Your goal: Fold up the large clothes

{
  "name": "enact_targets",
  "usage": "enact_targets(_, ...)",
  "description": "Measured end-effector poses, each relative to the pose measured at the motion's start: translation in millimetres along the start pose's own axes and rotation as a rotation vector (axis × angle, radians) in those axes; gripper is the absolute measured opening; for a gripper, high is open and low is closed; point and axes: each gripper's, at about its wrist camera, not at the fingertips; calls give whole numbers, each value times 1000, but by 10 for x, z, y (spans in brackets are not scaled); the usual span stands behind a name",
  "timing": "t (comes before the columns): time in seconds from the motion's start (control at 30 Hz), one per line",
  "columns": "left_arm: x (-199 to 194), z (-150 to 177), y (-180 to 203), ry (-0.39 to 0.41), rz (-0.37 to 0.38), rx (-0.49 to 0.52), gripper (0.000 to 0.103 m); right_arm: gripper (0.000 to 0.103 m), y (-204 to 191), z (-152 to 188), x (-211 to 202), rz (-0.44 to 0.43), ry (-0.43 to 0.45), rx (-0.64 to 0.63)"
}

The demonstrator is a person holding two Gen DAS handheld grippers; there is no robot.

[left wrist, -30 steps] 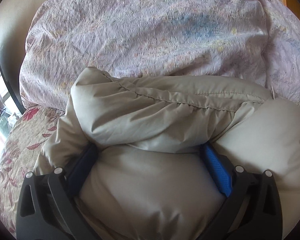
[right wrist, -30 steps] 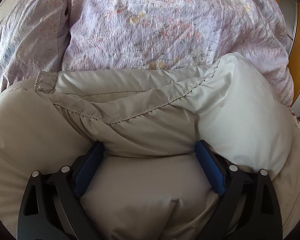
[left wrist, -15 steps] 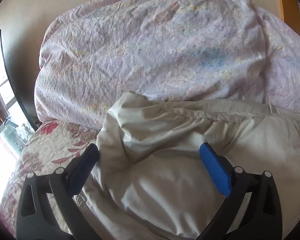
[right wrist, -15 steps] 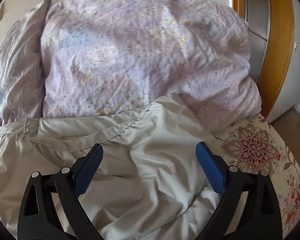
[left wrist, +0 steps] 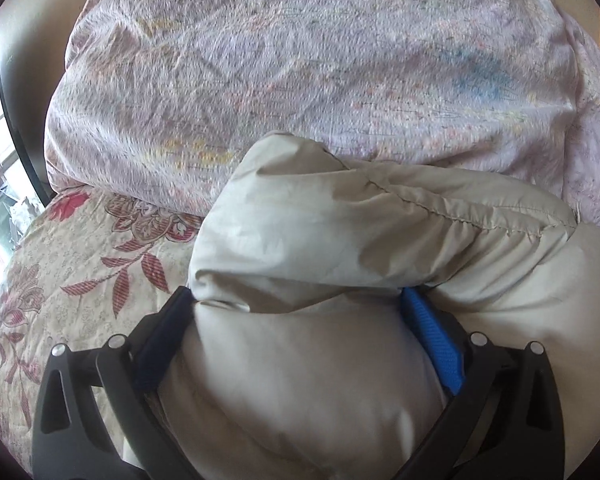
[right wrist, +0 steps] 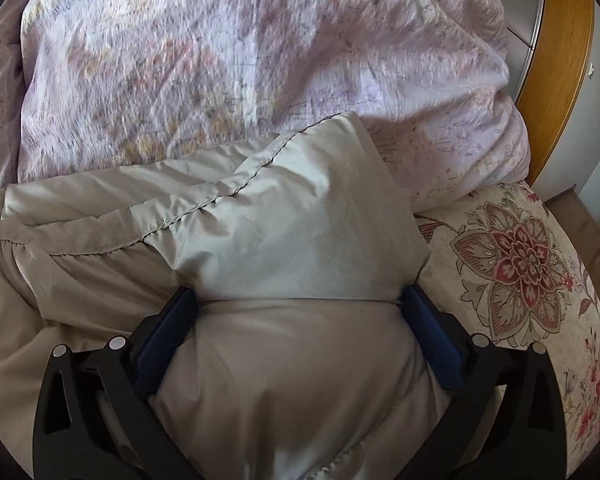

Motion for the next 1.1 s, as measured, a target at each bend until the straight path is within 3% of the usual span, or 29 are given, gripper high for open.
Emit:
enact_targets(0.13,111,-22,-112,-28,66,-70,101,102,102,-51,110,-26,-32,27)
enact_targets(0.23,53,-12,-181,-14,75,-72,101,102,216,-29,55,-49,-15,38)
enact_targets(0.37,-490,142,-423,53,182,-73,98,102,668,149,-521,-227,69,206)
enact_targets(0.43,-780,257,-649,92,195,-90,98,102,966,277,-782,-282,90,313)
enact_targets(0.53,-1050,490,-1022,55,277,-190,98,102,1415,555,-968,-338,23,465)
enact_targets(0.63,-1217,826,-1182,-14,355,-305,98,102,1542,848,-1030,-432,-79,581)
enact_targets(0.8,-1314,1273,-1110,-95,451,-423,97,99,1358,1186,-1121,-565,-179,686)
enact_targets(0.9,-1321,1393,-1004,-120,498,-476,96,93,1297,1253,-1064,-582,-206,712)
enact_targets(1.1,-1253,1476,-792,-153,600,-599,84,83,1192,1359,-980,-633,-211,777)
Point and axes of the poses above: each gripper's, at about its wrist camera, not at the fingertips, and x roughly the way its jaws point, y to its right, z to its underside, and after that the axes turned 2 degrees about z, right-handed
